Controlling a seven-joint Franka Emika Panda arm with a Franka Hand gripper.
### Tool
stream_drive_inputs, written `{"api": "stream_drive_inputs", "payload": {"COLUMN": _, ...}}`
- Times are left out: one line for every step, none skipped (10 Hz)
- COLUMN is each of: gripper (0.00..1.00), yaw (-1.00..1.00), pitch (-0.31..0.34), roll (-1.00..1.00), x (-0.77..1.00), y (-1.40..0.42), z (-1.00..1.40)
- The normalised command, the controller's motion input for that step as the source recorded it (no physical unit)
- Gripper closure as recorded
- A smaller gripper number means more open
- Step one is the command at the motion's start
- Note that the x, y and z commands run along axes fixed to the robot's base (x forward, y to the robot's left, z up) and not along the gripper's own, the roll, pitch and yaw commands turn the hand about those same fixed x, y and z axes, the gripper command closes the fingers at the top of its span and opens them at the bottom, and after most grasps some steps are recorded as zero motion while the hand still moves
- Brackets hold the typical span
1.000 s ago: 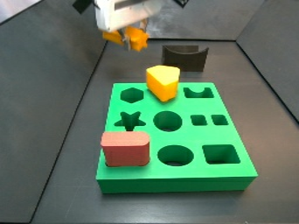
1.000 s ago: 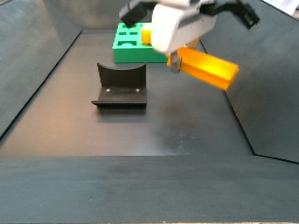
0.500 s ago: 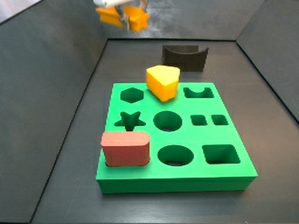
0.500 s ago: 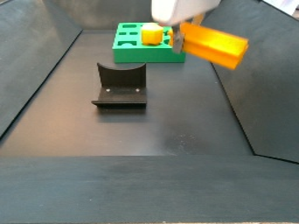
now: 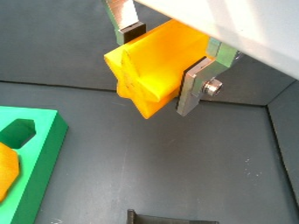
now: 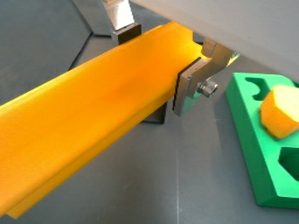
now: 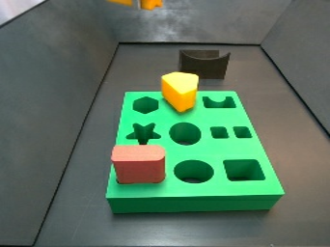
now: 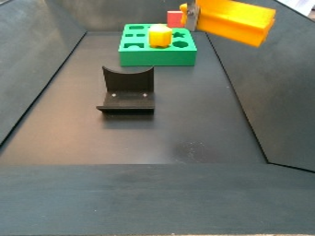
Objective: Pick up the star object. Move up. Place the star object on the fixture. Regrasp the star object. Move to above the board. Insert the star object.
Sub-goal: Place the star object on the fixture.
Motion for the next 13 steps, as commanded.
{"api": "stream_drive_inputs", "payload": {"gripper": 1.0, "yaw": -1.0, "pitch": 0.098, "roll": 0.02, "x": 1.0, "y": -0.2, "z": 0.25}}
{"api": "stream_drive_inputs", "payload": {"gripper": 1.0, "yaw": -1.0, "pitch": 0.116, "roll": 0.02, "x": 1.0, "y": -0.17, "z": 0.23}}
{"api": "stream_drive_inputs", "payload": {"gripper": 1.0, "yaw": -1.0, "pitch": 0.134, "roll": 0.03, "x": 1.0, "y": -0.15, "z": 0.21}}
{"api": "stream_drive_inputs", "payload": {"gripper": 1.0, "yaw": -1.0, "pitch": 0.147, "roll": 0.03, "x": 1.0, "y": -0.14, "z": 0.19}}
{"api": "stream_drive_inputs", "payload": {"gripper": 1.0, "yaw": -1.0, "pitch": 0.164, "roll": 0.03, "x": 1.0, "y": -0.13, "z": 0.17}}
{"api": "stream_drive_inputs", "payload": {"gripper": 1.0, "yaw": -1.0, "pitch": 0.184, "roll": 0.04, "x": 1.0, "y": -0.11, "z": 0.16}}
{"api": "stream_drive_inputs", "payload": {"gripper": 1.0, "yaw": -1.0, "pitch": 0.216, "roll": 0.05, "x": 1.0, "y": -0.09, "z": 0.13}}
{"api": "stream_drive_inputs", "payload": {"gripper": 1.0, "yaw": -1.0, "pitch": 0.235, "roll": 0.06, "x": 1.0, "y": -0.09, "z": 0.13}}
{"api": "stream_drive_inputs", "payload": {"gripper": 1.0, "yaw": -1.0, "pitch": 0.284, "roll": 0.07, "x": 1.0, "y": -0.07, "z": 0.11}}
{"api": "stream_drive_inputs", "payload": {"gripper": 1.0, "yaw": -0.91, "pitch": 0.329, "roll": 0.09, "x": 1.0, "y": -0.06, "z": 0.09}}
{"api": "stream_drive_inputs", "payload": {"gripper": 1.0, "yaw": -0.65, "pitch": 0.293, "roll": 0.08, "x": 1.0, "y": -0.04, "z": 0.08}}
{"api": "stream_drive_inputs", "payload": {"gripper": 1.0, "yaw": -0.43, "pitch": 0.254, "roll": 0.07, "x": 1.0, "y": -0.04, "z": 0.07}}
{"api": "stream_drive_inputs", "payload": {"gripper": 1.0, "yaw": -0.27, "pitch": 0.218, "roll": 0.05, "x": 1.0, "y": -0.03, "z": 0.06}}
